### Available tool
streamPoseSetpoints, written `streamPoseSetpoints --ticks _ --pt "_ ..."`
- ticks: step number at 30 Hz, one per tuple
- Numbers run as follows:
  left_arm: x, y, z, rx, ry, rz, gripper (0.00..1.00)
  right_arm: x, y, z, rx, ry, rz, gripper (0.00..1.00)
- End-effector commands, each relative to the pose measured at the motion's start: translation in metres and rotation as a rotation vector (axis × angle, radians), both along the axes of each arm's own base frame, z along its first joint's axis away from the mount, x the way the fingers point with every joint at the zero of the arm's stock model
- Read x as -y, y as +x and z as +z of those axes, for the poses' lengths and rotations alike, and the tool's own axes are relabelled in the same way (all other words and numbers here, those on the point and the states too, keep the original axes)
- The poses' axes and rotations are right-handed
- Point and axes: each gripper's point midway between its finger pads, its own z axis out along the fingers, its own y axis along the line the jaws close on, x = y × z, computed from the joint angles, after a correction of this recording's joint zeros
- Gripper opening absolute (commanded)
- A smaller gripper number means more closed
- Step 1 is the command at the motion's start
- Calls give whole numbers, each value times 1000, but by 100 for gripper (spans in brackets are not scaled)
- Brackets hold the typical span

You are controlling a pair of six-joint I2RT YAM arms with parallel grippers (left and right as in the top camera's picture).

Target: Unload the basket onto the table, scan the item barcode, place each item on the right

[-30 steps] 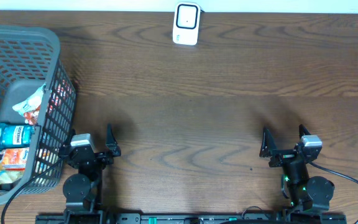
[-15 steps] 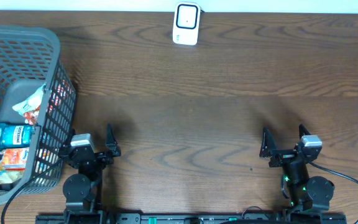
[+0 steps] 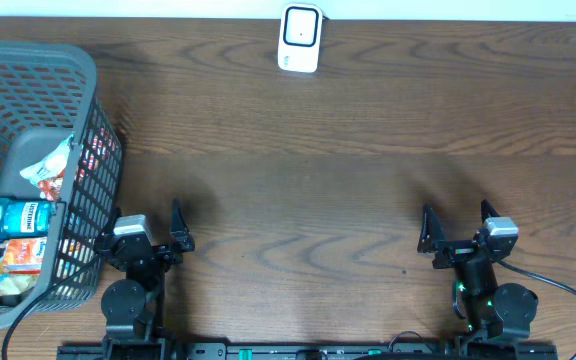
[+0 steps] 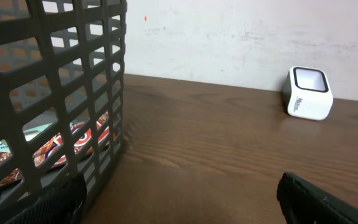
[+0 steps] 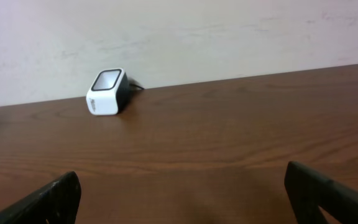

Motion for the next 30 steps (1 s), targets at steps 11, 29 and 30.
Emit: streamPoseSetpoints --ticks 11,29,30 --pt "-2 -1 -17 -48 0 10 98 0 0 -1 -3 -11 -1 99" --pt "53 -14 72 111 -59 -310 98 0 0 -1 -3 -11 -1 99" --pt "53 -15 80 118 -58 -310 98 0 0 -1 -3 -11 -1 99"
